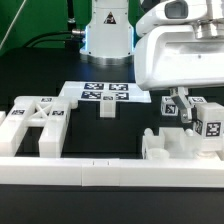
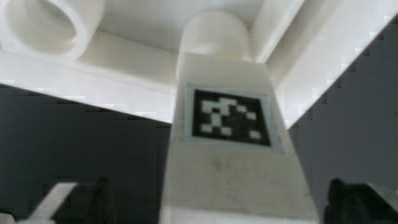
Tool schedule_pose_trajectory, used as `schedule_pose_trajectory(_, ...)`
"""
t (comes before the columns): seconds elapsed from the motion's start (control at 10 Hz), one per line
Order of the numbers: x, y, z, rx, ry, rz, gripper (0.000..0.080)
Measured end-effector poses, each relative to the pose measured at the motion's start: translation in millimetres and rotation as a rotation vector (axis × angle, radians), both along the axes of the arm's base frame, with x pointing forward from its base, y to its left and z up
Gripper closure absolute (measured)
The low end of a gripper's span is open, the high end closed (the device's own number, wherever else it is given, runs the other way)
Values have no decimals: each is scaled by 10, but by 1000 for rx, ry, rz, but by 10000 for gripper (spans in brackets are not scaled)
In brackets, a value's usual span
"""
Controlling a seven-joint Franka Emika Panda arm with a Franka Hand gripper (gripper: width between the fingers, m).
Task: Assemble chair
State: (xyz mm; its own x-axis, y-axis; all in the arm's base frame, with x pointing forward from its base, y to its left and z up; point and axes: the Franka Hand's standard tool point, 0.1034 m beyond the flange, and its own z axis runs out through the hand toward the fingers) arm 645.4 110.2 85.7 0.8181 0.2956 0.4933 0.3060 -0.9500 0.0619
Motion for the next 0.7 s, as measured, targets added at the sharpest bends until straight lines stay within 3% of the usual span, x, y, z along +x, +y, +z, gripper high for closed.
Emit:
schedule_pose_trajectory(0.1, 20, -22, 52, -4, -4, 1, 162)
schedule_pose_trajectory(0.5, 95, -165, 245, -28, 20, 17, 151)
schedule_pose_trajectory(0.7, 76, -146, 203, -28, 29, 19, 151)
